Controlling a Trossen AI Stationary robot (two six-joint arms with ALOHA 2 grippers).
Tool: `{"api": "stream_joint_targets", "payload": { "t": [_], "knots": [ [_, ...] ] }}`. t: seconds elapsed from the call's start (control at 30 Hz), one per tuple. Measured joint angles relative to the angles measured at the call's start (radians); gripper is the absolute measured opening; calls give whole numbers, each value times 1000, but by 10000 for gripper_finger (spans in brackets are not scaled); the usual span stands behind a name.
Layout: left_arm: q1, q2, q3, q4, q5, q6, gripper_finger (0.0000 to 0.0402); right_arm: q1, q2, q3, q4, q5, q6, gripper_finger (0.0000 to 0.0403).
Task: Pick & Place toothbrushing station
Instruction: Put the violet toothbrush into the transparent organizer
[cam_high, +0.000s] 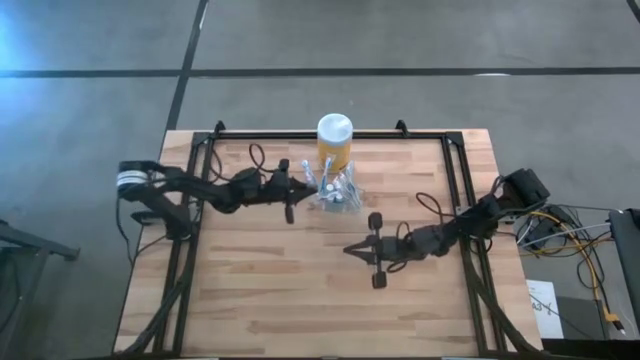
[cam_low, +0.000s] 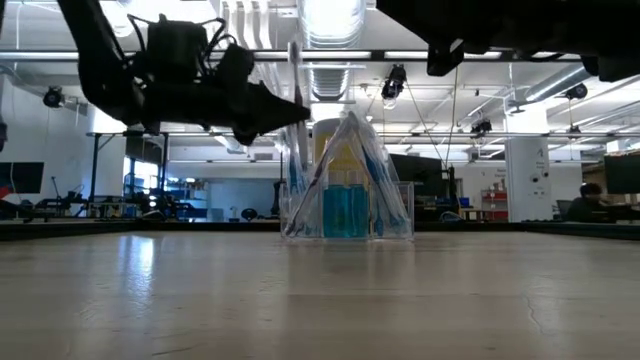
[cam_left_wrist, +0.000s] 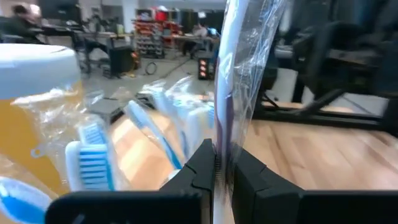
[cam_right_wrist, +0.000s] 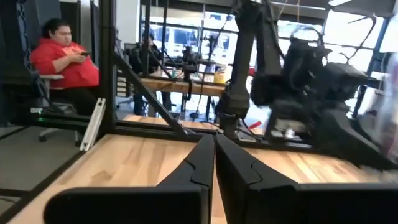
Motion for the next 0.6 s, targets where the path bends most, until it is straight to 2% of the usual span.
{"api": "stream_joint_targets", "payload": {
  "t": [0.2, 0.6],
  "knots": [
    [0, 167, 10, 118, -137, -9, 21, 3, -11, 0, -4, -2, 3, 13],
    [0, 305, 23, 164, -169, -7, 21, 5, -12, -2, -12, -3, 4, 13]
  ]
}}
